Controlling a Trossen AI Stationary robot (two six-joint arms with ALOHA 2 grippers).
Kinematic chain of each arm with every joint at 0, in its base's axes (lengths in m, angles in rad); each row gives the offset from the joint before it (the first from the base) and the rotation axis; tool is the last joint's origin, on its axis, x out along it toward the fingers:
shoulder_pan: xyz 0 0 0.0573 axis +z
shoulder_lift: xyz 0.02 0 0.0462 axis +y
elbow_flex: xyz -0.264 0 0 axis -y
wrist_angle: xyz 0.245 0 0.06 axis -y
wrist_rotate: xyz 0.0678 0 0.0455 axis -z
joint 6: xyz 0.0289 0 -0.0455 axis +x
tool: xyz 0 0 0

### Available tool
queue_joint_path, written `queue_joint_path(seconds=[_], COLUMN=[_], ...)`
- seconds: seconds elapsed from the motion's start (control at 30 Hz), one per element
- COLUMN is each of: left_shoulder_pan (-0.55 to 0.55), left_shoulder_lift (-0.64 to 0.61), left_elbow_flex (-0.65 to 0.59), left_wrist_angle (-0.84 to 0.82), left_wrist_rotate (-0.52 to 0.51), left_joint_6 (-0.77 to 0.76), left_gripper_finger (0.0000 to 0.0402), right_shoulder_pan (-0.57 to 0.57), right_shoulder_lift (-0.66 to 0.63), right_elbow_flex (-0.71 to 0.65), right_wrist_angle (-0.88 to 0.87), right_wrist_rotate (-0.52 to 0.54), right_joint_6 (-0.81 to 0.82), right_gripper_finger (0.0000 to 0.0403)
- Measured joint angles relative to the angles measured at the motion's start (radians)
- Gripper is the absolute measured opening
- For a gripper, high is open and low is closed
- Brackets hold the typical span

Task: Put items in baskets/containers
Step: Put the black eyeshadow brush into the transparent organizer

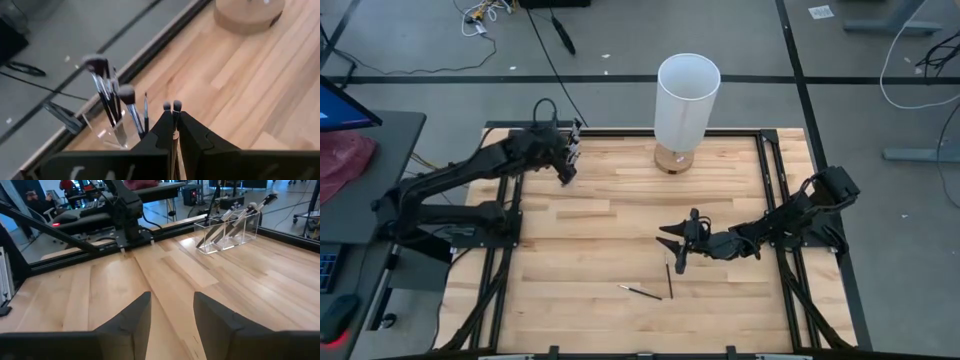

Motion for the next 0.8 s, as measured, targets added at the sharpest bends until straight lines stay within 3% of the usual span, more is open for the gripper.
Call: queue_joint_path(seconds=[0.4,0.8], left_shoulder_pan=[0.02,0.02], left_shoulder_lift=[0.146,0.166], left_elbow_flex=[0.0,0.0], left_wrist_angle=[-0.005,-0.014], left_wrist_rotate=[0.036,0.03], left_joint_6=[-0.058,-0.121], left_gripper_finger=[0.0021,0.0022], right_shoulder_pan=[0.026,0.043], right_shoulder_lift=[0.0,0.0], right_elbow_flex=[0.0,0.0], right_wrist_angle=[0.002,-0.003], right_wrist_rotate=[-0.001,-0.001], right_joint_6=[0.018,0.018], right_gripper_finger=[0.0149,0.0149])
